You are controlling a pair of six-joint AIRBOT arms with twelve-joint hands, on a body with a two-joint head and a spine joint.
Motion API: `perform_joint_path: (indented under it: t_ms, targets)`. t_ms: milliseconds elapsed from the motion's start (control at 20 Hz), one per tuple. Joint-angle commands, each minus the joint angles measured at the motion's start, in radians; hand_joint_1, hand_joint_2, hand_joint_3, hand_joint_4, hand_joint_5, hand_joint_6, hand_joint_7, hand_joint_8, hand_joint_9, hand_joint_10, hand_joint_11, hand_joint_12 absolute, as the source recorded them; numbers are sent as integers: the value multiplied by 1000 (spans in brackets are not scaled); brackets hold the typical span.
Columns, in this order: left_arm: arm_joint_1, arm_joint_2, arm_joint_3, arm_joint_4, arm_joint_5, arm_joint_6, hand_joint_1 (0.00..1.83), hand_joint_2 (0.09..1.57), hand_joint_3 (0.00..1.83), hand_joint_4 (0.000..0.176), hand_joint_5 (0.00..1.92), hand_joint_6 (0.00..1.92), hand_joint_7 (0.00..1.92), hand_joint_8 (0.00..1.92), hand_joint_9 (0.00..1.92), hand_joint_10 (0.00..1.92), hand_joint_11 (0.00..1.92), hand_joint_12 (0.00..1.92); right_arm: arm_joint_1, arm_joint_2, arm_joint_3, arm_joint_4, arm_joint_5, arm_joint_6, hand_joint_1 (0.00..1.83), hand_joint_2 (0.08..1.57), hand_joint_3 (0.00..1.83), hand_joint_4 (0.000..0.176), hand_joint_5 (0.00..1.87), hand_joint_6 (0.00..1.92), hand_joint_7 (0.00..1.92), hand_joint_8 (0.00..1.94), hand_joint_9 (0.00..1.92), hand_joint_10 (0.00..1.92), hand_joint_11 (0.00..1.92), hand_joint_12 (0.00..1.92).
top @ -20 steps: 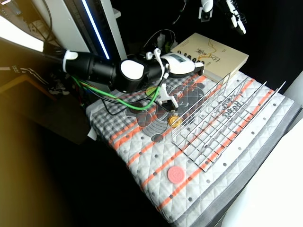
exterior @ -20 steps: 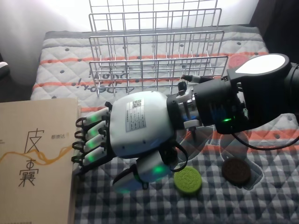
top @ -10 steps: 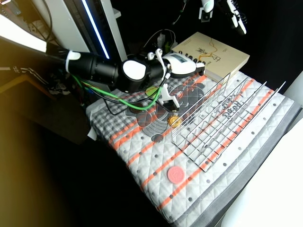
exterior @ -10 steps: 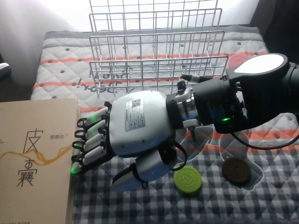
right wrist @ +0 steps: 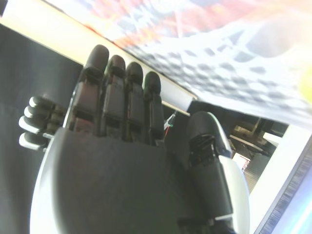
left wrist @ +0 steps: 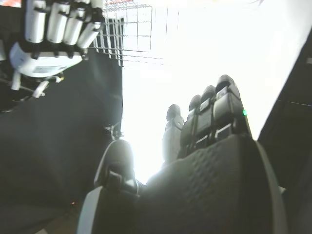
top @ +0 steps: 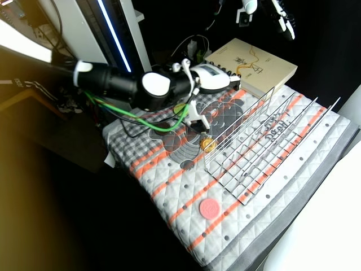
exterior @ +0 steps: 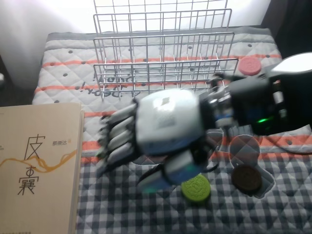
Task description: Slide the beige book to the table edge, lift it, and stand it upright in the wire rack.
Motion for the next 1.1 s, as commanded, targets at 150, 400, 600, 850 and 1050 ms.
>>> perform_joint_path:
  t_ms: [150, 400, 600, 850, 1050]
  targets:
    - [112, -43, 51, -141, -121, -168, 764, 1250, 0, 0, 849, 10, 1125, 26, 834, 91, 0, 1467, 0, 60, -39, 132, 88, 2, 0, 1461, 0, 0, 324, 0, 324, 0, 267, 0, 126, 657]
    - [205, -66, 66, -242, -106, -239, 803, 1119, 0, 0, 873, 1, 1110, 11, 825, 48, 0, 1476, -13, 151, -93, 245, 147, -17, 0, 1441, 0, 0, 301, 0, 308, 0, 260, 2, 66, 674]
    - [253, -79, 51, -317, -133, -234, 607, 1085, 0, 0, 798, 0, 1001, 0, 839, 36, 97, 1525, -48, 219, -132, 337, 178, -60, 0, 1465, 0, 0, 288, 0, 262, 2, 232, 0, 22, 649]
    - [278, -80, 61, -321, -77, -245, 491, 1059, 0, 0, 657, 0, 920, 0, 944, 78, 112, 1614, -47, 310, -197, 403, 231, -130, 0, 1485, 0, 0, 293, 3, 262, 2, 208, 2, 0, 658]
    - [281, -93, 90, -322, -13, -266, 225, 1081, 0, 0, 414, 2, 635, 5, 721, 6, 271, 1284, -47, 327, -213, 404, 253, -132, 0, 1493, 2, 0, 322, 3, 312, 7, 225, 2, 8, 535]
